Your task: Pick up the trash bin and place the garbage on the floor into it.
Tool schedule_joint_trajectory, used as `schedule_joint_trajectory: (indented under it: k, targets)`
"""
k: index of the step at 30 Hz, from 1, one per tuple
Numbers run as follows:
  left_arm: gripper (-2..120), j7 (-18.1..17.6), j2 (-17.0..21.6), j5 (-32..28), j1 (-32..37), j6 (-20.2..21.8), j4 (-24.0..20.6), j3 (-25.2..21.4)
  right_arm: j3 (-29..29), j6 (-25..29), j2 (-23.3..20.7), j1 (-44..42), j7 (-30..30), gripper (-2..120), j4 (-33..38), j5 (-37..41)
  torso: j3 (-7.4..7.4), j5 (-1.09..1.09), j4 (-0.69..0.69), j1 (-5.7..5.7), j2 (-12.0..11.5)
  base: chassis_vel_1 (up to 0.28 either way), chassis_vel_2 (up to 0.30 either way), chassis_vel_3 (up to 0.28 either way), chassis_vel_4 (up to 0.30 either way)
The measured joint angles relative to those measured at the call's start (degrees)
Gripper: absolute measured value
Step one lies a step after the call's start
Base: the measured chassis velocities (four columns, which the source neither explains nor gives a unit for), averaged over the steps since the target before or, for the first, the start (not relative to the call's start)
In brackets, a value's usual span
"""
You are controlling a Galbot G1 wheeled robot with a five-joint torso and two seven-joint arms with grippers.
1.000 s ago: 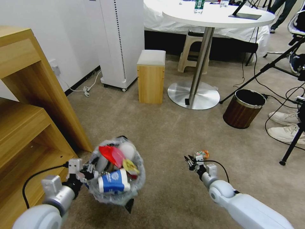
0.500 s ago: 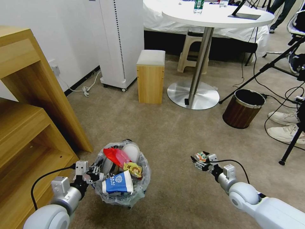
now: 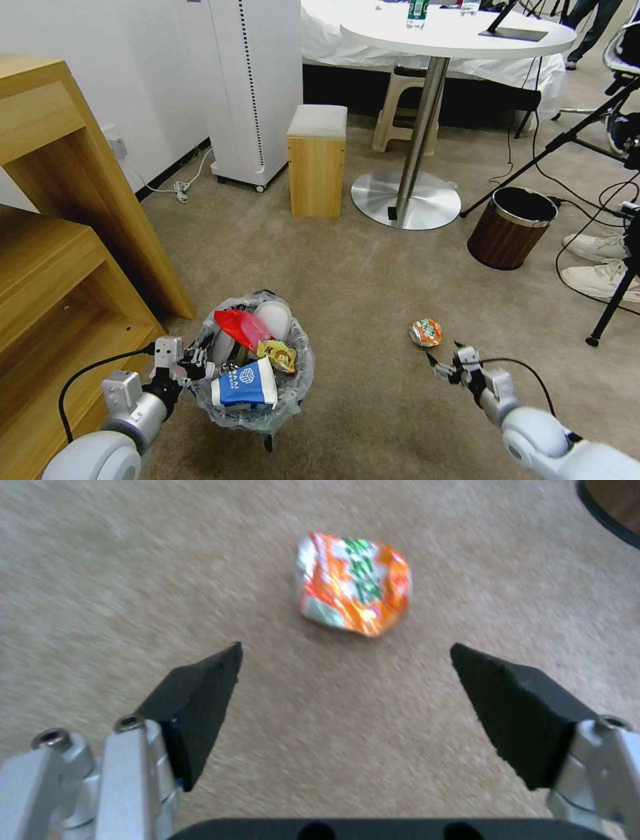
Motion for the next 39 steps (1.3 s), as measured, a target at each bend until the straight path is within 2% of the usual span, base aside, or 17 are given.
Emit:
schedule_joint_trajectory:
  k: [3,7,20,31,39]
  targets:
    - [3,0.01,0.01,0.0,0.09,-0.11,0.0,-0.05,-0.18,-1.18,0.93,2.06,0.79,70,-2.15,-0.21,0.0,-0.02,0.02,0.0,0.0,0.0,0.0,0.0,0.0]
    - [3,0.04,0.07,-0.03,0.01,-0.2,0.08,0.0,-0.61,-1.61,1.58,4.81,0.81,68,-3.87,-0.46,0.0,-0.02,0.02,0.0,0.0,0.0,0.0,0.0,0.0]
    - [3,0.2,-0.09,0.07,-0.12,-0.52,0.13,0.62,-4.05,-2.25,3.36,10.17,0.16,73,-8.17,-4.2,0.0,-0.02,0.01,0.0,0.0,0.0,0.0,0.0,0.0]
    - [3,0.59,-0.52,0.34,0.62,-1.08,-0.1,0.63,-8.71,-1.39,9.33,16.58,-0.99,73,-18.56,-6.91,0.0,-0.01,0.02,0.0,0.0,0.0,0.0,0.0,0.0]
    - [3,0.6,-0.69,0.4,0.29,-1.11,0.36,0.8,-10.24,-0.06,11.03,20.22,-1.87,73,-21.62,-6.81,0.0,-0.03,0.01,0.0,0.0,0.0,0.0,0.0,0.0]
